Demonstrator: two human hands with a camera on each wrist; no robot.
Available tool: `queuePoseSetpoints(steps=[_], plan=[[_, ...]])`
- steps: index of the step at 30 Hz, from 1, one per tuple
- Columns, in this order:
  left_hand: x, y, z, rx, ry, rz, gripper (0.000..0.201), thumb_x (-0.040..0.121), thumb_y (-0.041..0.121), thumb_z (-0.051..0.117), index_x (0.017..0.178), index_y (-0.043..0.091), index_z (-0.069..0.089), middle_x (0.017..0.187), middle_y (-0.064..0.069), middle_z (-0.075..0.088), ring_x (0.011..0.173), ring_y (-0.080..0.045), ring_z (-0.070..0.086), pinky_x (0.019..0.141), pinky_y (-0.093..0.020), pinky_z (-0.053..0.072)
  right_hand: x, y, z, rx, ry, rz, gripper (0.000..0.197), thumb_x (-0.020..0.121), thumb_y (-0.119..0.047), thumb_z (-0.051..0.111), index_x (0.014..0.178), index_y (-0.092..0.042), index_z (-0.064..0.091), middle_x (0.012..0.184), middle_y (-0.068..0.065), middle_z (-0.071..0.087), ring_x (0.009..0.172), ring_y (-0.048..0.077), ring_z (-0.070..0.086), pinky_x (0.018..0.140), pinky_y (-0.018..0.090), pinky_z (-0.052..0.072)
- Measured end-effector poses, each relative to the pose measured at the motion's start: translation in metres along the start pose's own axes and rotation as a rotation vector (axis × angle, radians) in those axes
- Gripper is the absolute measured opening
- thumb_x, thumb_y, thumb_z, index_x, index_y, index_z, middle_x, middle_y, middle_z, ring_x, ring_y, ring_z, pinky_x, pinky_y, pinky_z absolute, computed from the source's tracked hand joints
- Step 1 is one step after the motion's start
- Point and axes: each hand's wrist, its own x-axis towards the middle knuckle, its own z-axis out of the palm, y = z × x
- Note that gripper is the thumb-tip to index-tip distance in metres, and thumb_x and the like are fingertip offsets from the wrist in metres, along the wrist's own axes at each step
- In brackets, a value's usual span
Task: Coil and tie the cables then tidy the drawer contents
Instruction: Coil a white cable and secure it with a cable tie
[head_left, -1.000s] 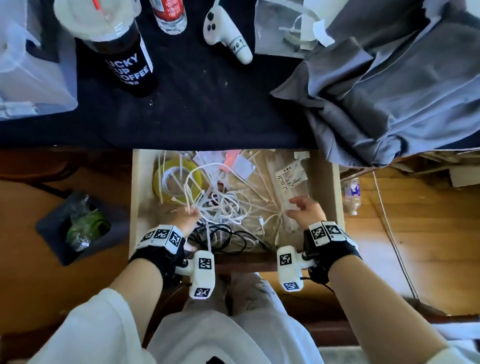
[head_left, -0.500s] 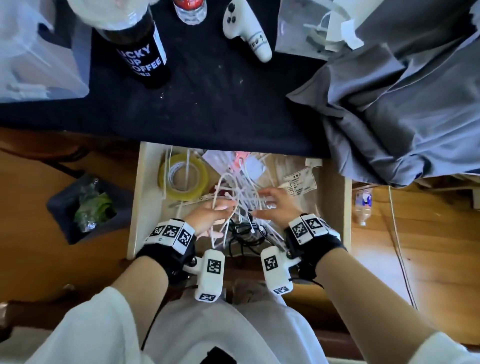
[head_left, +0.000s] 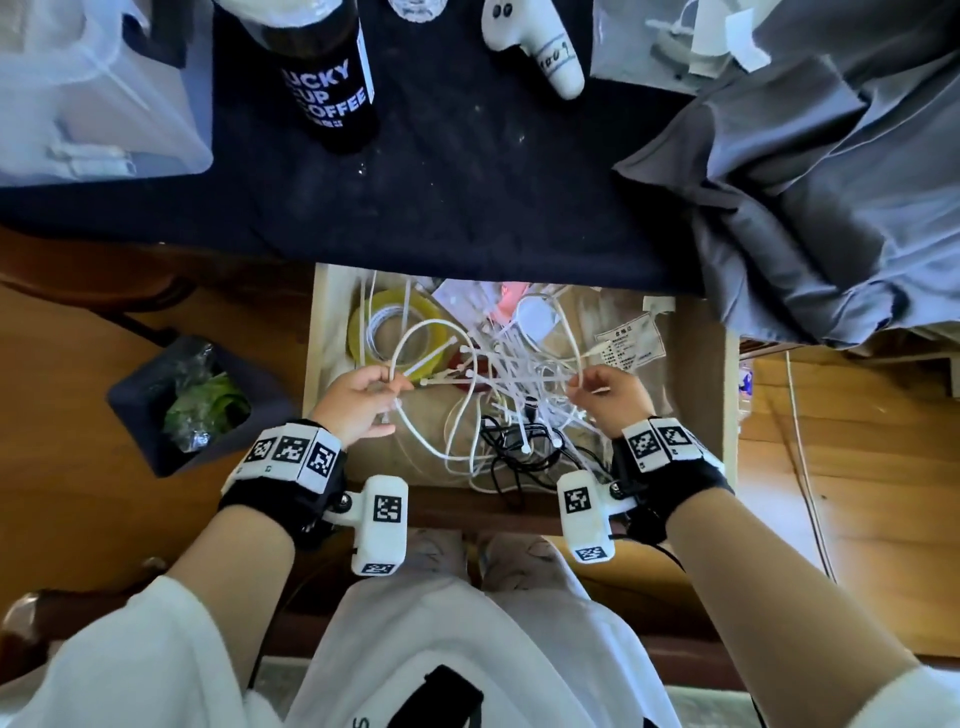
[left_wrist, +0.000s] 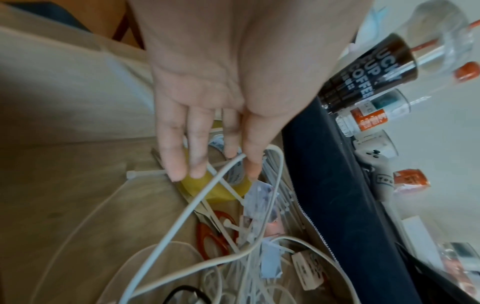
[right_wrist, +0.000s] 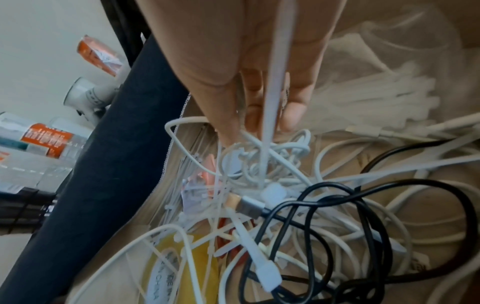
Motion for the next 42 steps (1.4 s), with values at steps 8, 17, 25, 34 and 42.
queuePoseSetpoints(steps=[8, 17, 25, 34, 42], plan=[[-0.011, 0.024, 0.003, 0.039, -0.137, 0.151, 0.014, 0.094, 0.009, 0.051, 0.092, 0.018, 0.062, 0.09, -0.005, 0.071, 0.084, -0.017, 0.069, 0.083, -0.037, 0.056, -0.014, -0.021, 0.003, -0.02, -0.017, -0.057, 0.023, 0.08, -0.011, 0.07, 0.076, -0.026, 0.053, 0.064, -0.004, 0.048, 0.059, 0.011, 0.045, 0.06, 0.024, 0.04], [-0.022, 0.051, 0.011, -0.046, -0.259, 0.365, 0.012, 0.093, 0.003, 0.051, 0.089, 0.012, 0.058, 0.089, -0.004, 0.073, 0.087, -0.019, 0.071, 0.077, -0.028, 0.058, -0.017, -0.055, 0.085, -0.303, -0.417, -0.097, 0.057, 0.075, -0.016, 0.071, 0.128, -0.014, 0.05, 0.115, 0.006, 0.059, 0.106, 0.023, 0.057, 0.092, 0.034, 0.047], [-0.011, 0.016, -0.016, -0.11, -0.161, 0.306, 0.015, 0.09, 0.002, 0.054, 0.092, 0.015, 0.061, 0.089, -0.001, 0.07, 0.083, -0.015, 0.069, 0.077, -0.027, 0.057, -0.02, -0.064, 0.072, 0.201, -0.365, -0.101, 0.012, 0.088, 0.005, 0.057, 0.088, -0.004, 0.066, 0.062, -0.001, 0.064, 0.048, 0.0, 0.055, 0.052, 0.011, 0.045], [-0.019, 0.036, -0.009, -0.053, -0.241, 0.332, 0.018, 0.094, 0.003, 0.051, 0.098, 0.019, 0.059, 0.103, 0.003, 0.067, 0.097, -0.01, 0.064, 0.086, -0.024, 0.05, -0.051, -0.132, -0.012, 0.491, -0.303, -0.375, 0.019, 0.088, 0.007, 0.051, 0.083, -0.009, 0.062, 0.061, -0.003, 0.068, 0.047, 0.005, 0.056, 0.05, 0.014, 0.045], [-0.031, 0.07, 0.025, 0.124, -0.382, 0.543, 0.039, 0.094, 0.007, 0.052, 0.133, 0.01, 0.049, 0.128, 0.002, 0.054, 0.116, -0.008, 0.051, 0.084, -0.003, 0.042, -0.069, -0.147, -0.045, 0.74, -0.281, -0.454, 0.011, 0.067, -0.027, 0.067, 0.074, -0.022, 0.073, 0.066, 0.0, 0.068, 0.052, 0.006, 0.057, 0.055, 0.014, 0.048]])
